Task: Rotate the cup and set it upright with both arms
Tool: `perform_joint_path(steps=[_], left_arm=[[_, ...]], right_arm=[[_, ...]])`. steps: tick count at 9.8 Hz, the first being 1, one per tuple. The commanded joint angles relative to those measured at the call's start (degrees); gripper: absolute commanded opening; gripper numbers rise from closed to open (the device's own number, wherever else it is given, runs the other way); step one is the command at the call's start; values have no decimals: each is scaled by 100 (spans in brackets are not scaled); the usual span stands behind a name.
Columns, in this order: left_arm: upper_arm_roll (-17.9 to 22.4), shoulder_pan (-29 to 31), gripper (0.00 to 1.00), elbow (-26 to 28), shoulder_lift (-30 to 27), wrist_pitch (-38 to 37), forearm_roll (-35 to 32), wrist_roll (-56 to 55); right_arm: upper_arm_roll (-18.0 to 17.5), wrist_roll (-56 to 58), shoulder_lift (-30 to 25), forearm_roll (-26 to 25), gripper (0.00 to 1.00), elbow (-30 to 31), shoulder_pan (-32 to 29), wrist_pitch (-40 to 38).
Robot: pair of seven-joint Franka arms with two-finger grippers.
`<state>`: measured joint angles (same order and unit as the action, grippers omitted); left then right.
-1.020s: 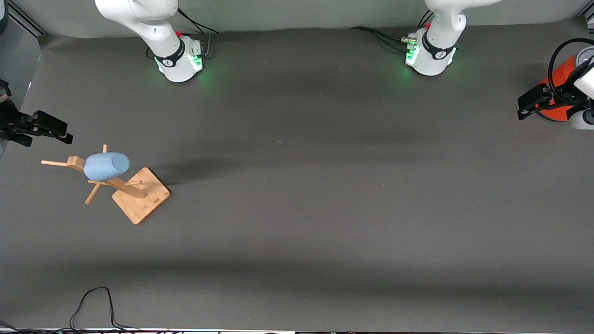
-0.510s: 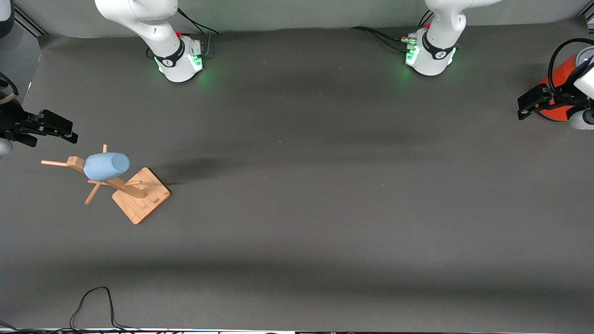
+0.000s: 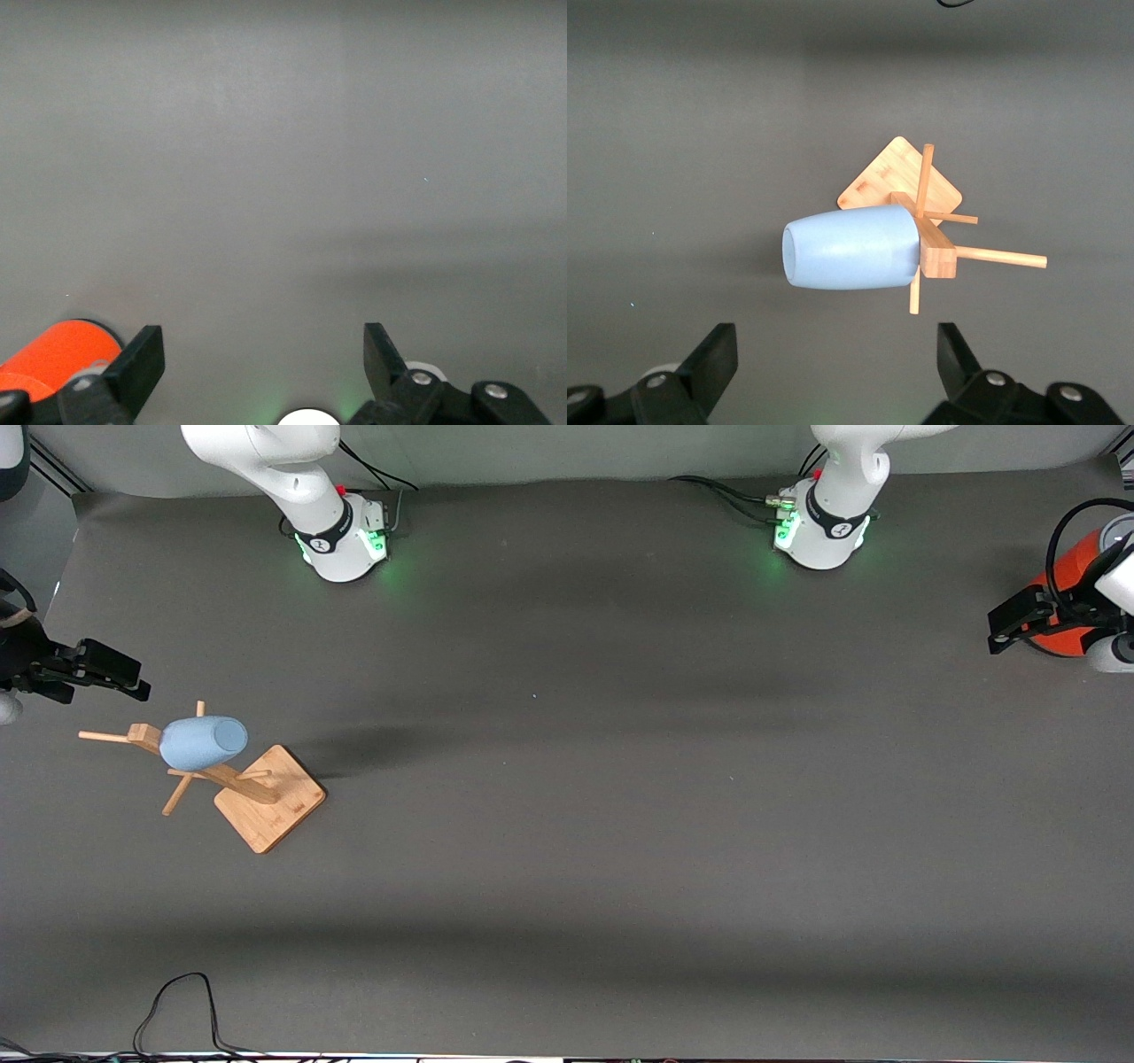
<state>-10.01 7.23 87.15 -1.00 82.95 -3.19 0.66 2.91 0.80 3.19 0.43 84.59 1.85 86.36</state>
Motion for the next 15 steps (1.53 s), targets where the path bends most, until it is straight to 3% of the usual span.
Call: perform_joint_path(steps=[1,8,12,15], left_arm=[[17,-64,100,-75,21,45,-68,-23],[25,-46,100,-67,21,54,-41,4],[25,-29,100,-66,21,63,-33,4],[25,-29,100,-66,21,63,-32,4]], right_arm=[[51,828,-65,80,100,5,35,-41],[236,7715,-39,71,100,-13,0,-23],[219,8804,321,98,100,101,44,450],[210,8841,401,106,100,769,44,1399]])
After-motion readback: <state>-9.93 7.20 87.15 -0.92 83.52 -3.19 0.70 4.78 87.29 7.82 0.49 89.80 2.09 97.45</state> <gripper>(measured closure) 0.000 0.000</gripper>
